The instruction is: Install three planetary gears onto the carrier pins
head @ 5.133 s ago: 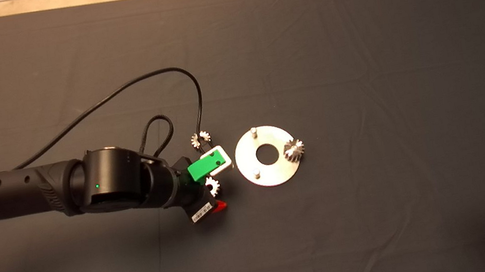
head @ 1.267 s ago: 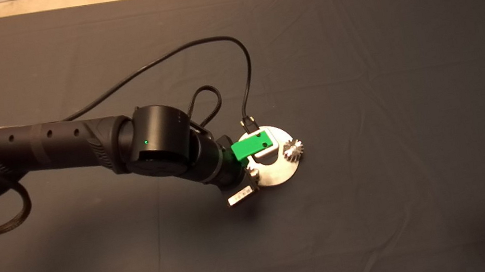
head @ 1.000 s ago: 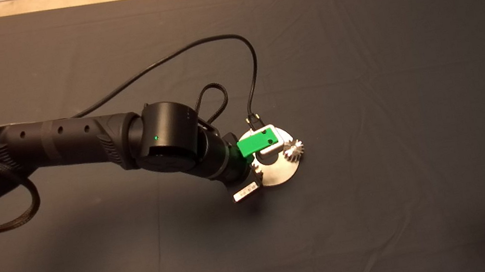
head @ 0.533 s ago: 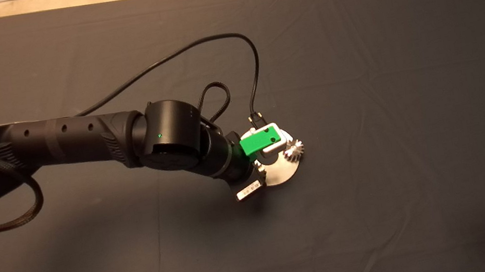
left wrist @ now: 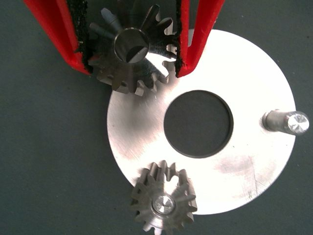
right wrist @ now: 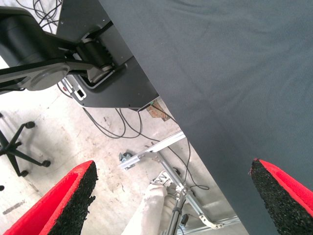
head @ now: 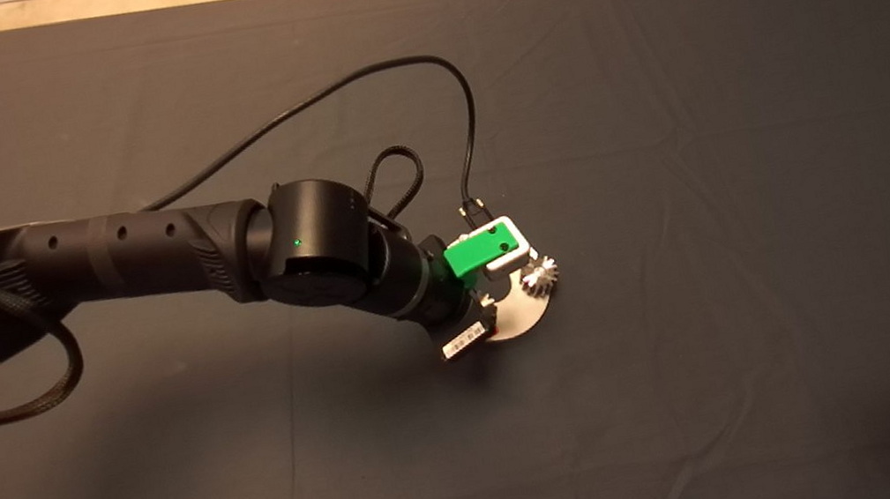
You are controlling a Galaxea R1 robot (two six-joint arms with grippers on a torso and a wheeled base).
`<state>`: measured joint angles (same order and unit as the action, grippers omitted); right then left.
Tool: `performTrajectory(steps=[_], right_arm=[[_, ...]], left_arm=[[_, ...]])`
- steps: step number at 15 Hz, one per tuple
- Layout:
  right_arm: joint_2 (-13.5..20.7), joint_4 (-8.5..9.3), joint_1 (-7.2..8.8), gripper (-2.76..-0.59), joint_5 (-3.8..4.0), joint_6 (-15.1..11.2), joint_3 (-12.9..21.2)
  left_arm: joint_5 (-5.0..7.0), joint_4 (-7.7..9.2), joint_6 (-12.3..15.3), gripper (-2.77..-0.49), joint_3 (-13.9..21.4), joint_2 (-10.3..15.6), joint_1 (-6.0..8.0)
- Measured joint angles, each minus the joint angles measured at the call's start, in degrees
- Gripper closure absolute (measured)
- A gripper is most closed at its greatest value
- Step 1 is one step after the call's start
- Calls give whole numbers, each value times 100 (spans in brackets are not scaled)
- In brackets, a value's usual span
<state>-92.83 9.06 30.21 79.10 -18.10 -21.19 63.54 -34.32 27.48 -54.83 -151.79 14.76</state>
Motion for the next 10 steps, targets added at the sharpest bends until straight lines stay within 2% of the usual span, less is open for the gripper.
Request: performTrajectory(steps=[2,7,10], right_arm=[[0,0,0,-233,5,0,0],[0,-1,0,-233,0,2,0],[0,-2,0,-233,0,2,0]], left_arm=[[-28,0,-17,-82,-32,-15,-60],[-63,0,-23,-82,-56,-12,-63],[-102,1,-144,-81,-82,-12,-68]])
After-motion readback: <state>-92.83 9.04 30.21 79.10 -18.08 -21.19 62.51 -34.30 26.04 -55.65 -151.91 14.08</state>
